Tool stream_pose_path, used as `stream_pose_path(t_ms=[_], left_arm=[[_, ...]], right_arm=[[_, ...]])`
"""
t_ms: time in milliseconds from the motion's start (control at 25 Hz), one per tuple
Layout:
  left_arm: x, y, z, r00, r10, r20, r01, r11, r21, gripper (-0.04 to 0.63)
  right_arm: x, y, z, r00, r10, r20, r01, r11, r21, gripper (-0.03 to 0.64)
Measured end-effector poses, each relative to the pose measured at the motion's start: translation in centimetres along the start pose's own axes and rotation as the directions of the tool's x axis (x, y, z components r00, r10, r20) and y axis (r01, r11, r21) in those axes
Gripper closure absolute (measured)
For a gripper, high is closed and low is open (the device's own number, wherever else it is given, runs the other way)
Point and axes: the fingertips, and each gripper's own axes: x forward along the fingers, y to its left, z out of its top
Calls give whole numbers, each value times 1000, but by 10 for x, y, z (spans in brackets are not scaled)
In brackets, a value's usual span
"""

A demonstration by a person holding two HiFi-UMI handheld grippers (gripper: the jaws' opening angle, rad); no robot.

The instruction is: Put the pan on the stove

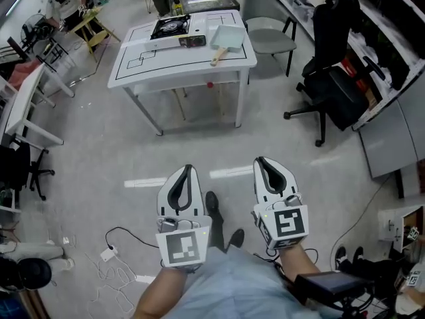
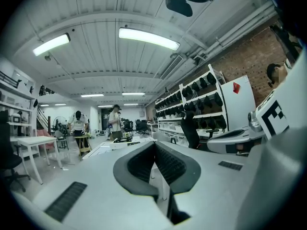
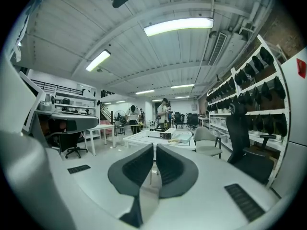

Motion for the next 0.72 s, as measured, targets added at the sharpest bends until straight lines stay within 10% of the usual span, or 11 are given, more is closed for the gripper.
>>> stream_pose_path(t_ms=[720], left_arm=[[213, 134, 7, 1000, -15, 16, 15, 1000, -13, 577]], right_arm=[[244, -18, 43, 1000, 1, -10, -1, 1000, 0, 566]])
